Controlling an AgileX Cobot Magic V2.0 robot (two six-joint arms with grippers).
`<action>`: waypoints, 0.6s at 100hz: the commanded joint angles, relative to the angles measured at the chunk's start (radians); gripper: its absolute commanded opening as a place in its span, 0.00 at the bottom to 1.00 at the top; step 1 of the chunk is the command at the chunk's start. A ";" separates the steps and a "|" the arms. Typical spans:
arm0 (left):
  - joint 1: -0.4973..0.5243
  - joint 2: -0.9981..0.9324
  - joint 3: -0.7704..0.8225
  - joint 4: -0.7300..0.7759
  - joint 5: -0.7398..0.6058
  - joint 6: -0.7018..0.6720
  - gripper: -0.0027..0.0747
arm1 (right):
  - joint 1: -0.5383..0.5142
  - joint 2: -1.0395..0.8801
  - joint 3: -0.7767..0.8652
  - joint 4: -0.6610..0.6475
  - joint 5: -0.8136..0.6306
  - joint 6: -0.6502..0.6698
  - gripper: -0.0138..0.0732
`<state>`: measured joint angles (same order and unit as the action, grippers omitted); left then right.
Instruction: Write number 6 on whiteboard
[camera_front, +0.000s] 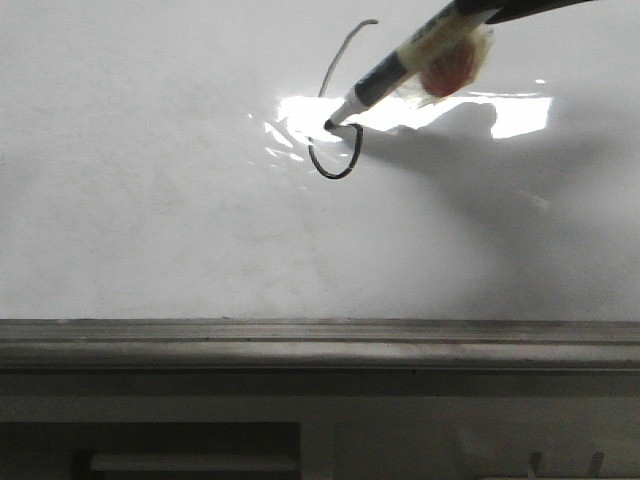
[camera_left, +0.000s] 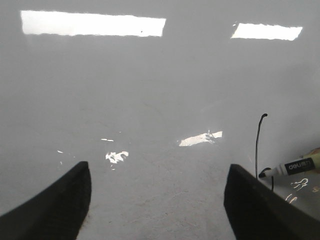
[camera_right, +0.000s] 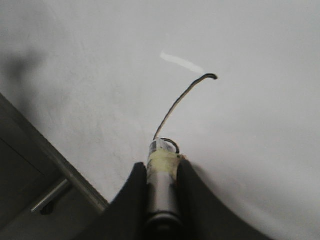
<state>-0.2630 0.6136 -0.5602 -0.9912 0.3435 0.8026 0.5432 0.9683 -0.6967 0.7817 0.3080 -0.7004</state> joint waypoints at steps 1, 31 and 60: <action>0.003 0.001 -0.031 -0.031 -0.046 -0.008 0.70 | 0.020 0.011 -0.025 -0.007 -0.077 -0.023 0.11; 0.001 0.003 -0.056 -0.041 0.090 0.051 0.67 | 0.020 -0.104 -0.037 -0.009 0.162 -0.027 0.11; -0.136 0.085 -0.120 -0.206 0.272 0.332 0.56 | 0.020 -0.047 -0.199 -0.011 0.318 -0.027 0.11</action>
<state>-0.3502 0.6631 -0.6320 -1.1254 0.6077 1.0834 0.5673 0.8904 -0.8011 0.7521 0.6015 -0.7124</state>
